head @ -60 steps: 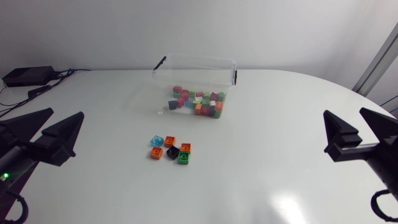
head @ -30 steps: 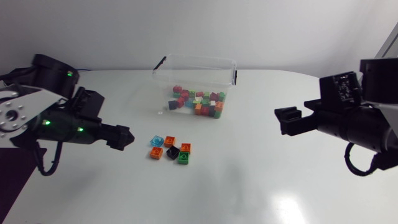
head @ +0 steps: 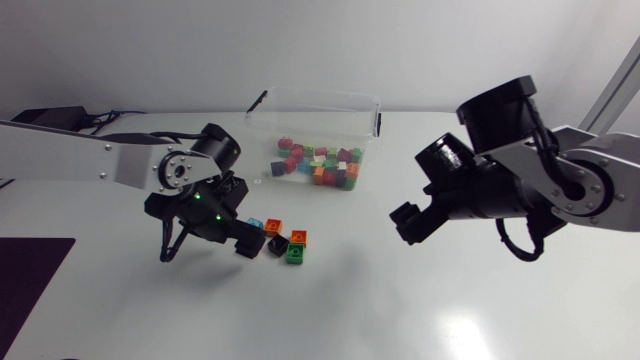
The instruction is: Place the duplo bricks in the container
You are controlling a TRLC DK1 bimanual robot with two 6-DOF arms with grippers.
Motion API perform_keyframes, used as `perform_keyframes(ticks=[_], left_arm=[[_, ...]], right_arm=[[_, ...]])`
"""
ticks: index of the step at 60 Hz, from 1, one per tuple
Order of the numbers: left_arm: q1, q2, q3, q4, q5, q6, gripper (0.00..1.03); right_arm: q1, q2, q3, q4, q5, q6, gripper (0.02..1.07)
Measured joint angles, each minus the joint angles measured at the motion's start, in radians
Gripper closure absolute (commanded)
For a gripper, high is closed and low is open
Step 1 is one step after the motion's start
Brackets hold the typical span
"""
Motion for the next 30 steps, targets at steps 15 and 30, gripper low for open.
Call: perform_keyframes(ticks=[15, 30], left_arm=[[-0.012, 0.115, 0.063, 0.027, -0.021, -0.031, 0.29], [-0.012, 0.173, 0.075, 0.076, -0.022, -0.039, 0.63]], right_arm=[[0.050, 0.112, 0.048, 0.034, -0.072, -0.058, 0.06], [0.126, 0.278, 0.087, 0.082, -0.156, -0.223, 0.06]])
